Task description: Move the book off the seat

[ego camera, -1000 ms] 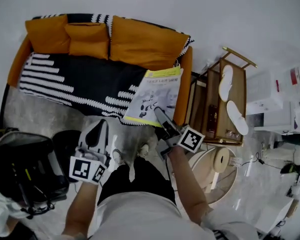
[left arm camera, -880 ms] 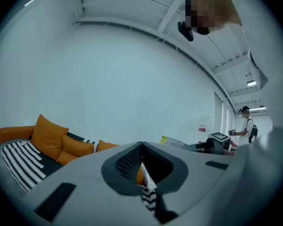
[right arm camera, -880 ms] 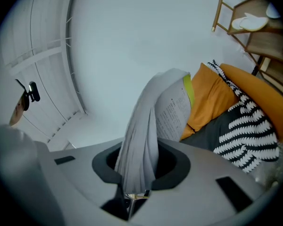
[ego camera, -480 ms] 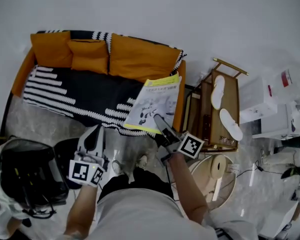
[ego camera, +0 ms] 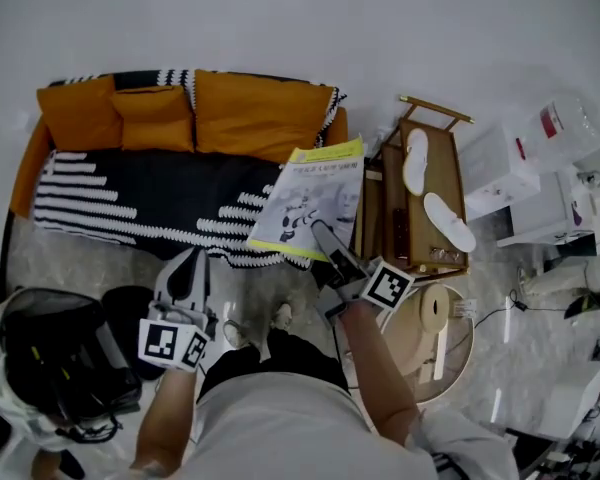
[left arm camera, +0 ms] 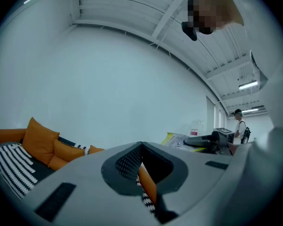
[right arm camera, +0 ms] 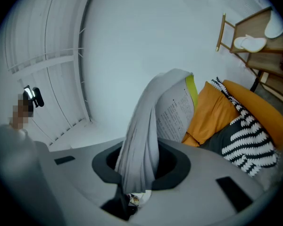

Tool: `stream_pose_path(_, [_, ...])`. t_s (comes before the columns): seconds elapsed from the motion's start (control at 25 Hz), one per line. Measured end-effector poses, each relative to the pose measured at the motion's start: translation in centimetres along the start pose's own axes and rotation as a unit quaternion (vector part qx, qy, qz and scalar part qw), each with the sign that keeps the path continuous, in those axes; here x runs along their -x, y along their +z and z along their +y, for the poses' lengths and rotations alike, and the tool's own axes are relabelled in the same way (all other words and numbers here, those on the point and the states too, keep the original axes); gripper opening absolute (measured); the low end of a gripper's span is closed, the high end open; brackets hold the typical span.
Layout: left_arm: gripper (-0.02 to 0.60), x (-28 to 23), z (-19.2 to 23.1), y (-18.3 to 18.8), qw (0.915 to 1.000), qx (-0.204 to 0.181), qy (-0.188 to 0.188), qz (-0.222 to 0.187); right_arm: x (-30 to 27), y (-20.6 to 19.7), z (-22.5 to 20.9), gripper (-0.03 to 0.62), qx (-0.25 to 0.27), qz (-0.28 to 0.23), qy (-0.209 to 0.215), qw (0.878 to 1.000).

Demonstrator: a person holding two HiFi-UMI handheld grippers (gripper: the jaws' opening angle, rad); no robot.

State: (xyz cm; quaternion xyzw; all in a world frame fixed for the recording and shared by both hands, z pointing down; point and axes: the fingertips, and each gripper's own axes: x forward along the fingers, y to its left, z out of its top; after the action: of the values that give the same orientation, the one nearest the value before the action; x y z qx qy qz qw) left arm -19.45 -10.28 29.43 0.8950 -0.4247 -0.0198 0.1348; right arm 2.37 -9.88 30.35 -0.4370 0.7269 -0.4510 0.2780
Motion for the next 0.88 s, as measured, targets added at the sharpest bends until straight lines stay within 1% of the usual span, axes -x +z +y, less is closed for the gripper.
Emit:
stream_pose_path(0.12, [0.017, 0.0, -1.7, -0.4, 0.9994, 0.005, -0.034, 0.007, 3.5, 0.9, 0.8, 0.107, 0.006, -0.041, -0.018, 0.999])
stream_pose_path(0.24, [0.017, -0.5, -3.3, -1.7, 0.9972, 0.012, -0.072, 0.017, 7.4, 1.7, 1.3, 0.107, 0.013, -0.082, -0.039, 0.996])
stream_pose_path(0.4, [0.017, -1.4, -6.8, -4.2, 0.9918, 0.004, -0.122, 0.037, 13.8, 2.7, 1.9, 0.107, 0.019, -0.143, -0.078, 0.987])
stream_pose_path(0.6, [0.017, -3.1, -12.3, -5.4, 0.9793, 0.004, -0.191, 0.067, 21.3, 5.2, 3.0, 0.109, 0.023, -0.223, -0.119, 0.967])
stream_pose_path(0.72, [0.017, -3.8, -16.7, -6.3, 0.9696, -0.007, -0.232, 0.076, 27.2, 6.4, 3.2, 0.109, 0.036, -0.263, -0.141, 0.954])
stream_pose_path(0.88, [0.017, -3.8, -23.3, -7.5, 0.9581, -0.027, -0.271, 0.090, 36.0, 7.5, 3.7, 0.109, 0.046, -0.306, -0.162, 0.937])
